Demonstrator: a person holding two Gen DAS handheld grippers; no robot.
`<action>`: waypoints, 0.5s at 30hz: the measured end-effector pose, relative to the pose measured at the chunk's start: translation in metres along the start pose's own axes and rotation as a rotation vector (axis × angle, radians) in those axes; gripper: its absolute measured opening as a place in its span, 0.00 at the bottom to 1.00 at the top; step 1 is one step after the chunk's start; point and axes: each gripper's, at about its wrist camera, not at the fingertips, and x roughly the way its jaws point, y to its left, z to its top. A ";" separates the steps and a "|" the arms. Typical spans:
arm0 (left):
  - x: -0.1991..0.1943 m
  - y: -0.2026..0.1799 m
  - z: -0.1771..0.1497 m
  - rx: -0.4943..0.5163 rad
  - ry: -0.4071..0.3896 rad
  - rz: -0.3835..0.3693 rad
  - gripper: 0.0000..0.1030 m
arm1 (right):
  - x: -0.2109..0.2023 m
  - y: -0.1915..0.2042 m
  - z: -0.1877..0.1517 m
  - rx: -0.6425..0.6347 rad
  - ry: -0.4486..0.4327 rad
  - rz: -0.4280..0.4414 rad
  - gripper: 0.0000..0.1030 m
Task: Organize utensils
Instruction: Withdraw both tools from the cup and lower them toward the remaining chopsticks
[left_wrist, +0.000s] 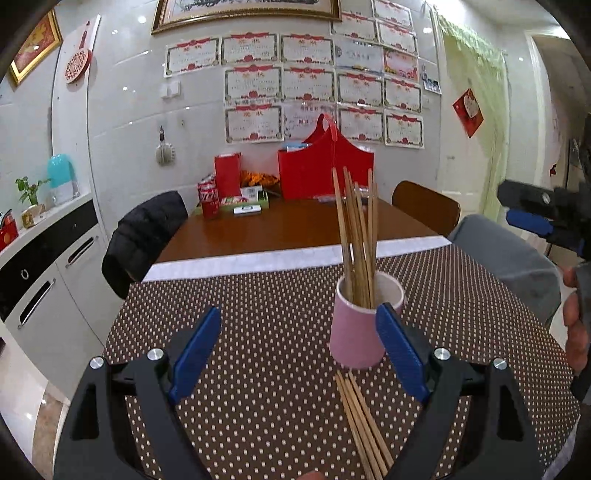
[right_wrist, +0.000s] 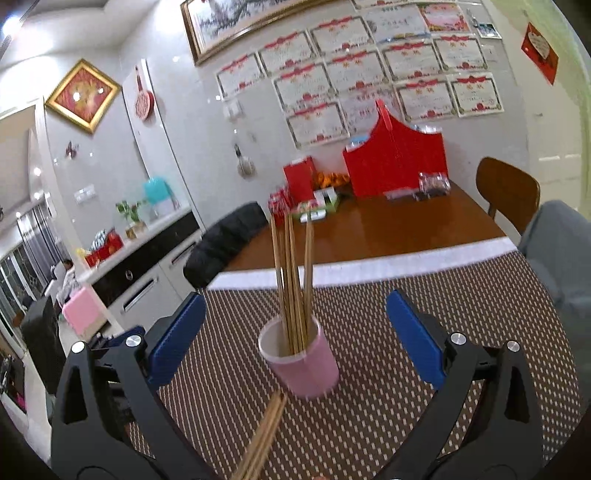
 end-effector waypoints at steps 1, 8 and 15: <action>-0.001 -0.001 -0.004 0.003 0.006 -0.001 0.82 | -0.001 0.000 -0.005 -0.003 0.009 -0.005 0.94; -0.006 -0.007 -0.030 0.033 0.040 -0.014 0.82 | -0.001 -0.006 -0.047 0.010 0.099 -0.012 0.94; 0.029 -0.011 -0.073 0.043 0.302 -0.023 0.82 | 0.033 -0.016 -0.093 0.023 0.220 -0.011 0.94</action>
